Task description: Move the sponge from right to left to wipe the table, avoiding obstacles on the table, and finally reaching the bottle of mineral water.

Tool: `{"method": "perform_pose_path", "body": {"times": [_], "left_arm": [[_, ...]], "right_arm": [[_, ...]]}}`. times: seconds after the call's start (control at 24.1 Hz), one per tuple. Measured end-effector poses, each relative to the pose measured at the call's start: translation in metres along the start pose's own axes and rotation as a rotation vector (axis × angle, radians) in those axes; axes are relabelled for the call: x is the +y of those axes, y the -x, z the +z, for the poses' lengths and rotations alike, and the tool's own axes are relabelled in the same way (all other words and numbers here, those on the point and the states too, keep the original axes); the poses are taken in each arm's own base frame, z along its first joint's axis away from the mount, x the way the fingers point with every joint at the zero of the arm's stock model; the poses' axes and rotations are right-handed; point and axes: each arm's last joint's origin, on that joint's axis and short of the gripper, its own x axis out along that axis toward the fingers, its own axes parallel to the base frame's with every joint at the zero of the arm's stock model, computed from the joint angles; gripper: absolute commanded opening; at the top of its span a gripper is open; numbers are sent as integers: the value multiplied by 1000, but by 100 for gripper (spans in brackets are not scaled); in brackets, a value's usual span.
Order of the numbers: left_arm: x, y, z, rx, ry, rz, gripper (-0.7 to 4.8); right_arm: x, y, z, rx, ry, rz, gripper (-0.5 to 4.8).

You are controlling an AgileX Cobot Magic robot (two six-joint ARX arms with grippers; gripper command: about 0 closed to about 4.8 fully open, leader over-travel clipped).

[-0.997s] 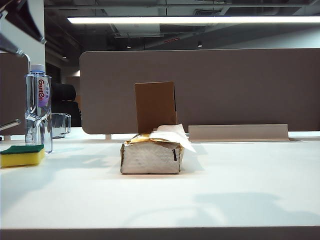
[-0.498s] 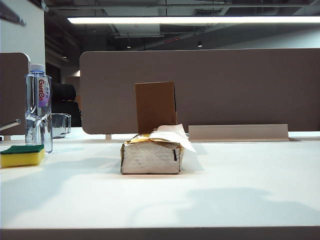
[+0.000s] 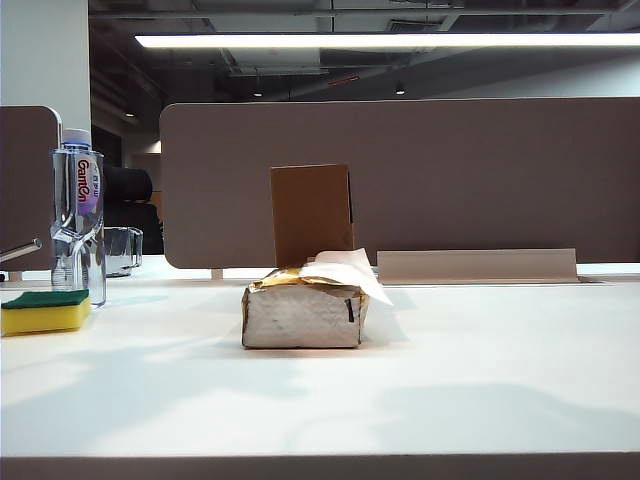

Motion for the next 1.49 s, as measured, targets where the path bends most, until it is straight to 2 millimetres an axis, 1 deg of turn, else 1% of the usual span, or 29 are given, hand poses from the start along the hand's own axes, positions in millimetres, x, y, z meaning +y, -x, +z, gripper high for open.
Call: {"method": "perform_pose_path", "body": {"times": [0.17, 0.25, 0.29, 0.46, 0.54, 0.66, 0.79, 0.87, 0.91, 0.96, 1.0, 1.04, 1.12, 1.25, 1.33, 1.41, 1.49], "left_arm": [[-13, 20, 3, -43, 9, 39, 336], [-19, 26, 2, -50, 18, 35, 309], [-22, 28, 1, -50, 23, 31, 304], [-32, 36, -10, -48, 19, 32, 304], [-38, 46, -20, -63, 11, 59, 304], [-45, 57, -37, -74, 9, 81, 304], [-53, 71, -51, -108, -7, 110, 295], [-58, 79, -61, -128, -17, 128, 273], [-62, 85, -71, -142, -23, 129, 272], [-64, 89, -76, -152, -28, 129, 272], [-68, 94, -83, -167, -35, 133, 257], [-69, 96, -89, -177, -40, 144, 240], [-71, 98, -97, -180, -41, 148, 211], [-72, 99, -103, -179, -40, 148, 206], [-71, 98, -109, -173, -37, 149, 205], [-70, 94, -115, -159, -30, 148, 200], [-68, 90, -123, -141, -21, 151, 171]], "right_arm": [[4, 15, -4, -87, 31, -38, 200], [6, 26, -7, -146, 48, -54, 197], [7, 30, -9, -168, 54, -63, 197], [9, 42, -15, -225, 68, -83, 197], [11, 47, -19, -249, 76, -78, 197], [9, 48, -28, -243, 74, -79, 196], [5, 43, -37, -199, 61, -80, 144], [2, 39, -42, -164, 52, -74, 134], [0, 34, -46, -138, 48, -65, 134], [-1, 32, -48, -126, 45, -63, 114], [-3, 28, -50, -117, 42, -65, 68], [-5, 27, -53, -111, 45, -66, 45], [-6, 26, -57, -113, 79, -70, 23], [-6, 31, -62, -156, 118, -75, -5], [-6, 37, -70, -234, 142, -101, -5], [-8, 39, -77, -268, 152, -107, -5], [-11, 36, -87, -282, 156, -106, -5]]}}
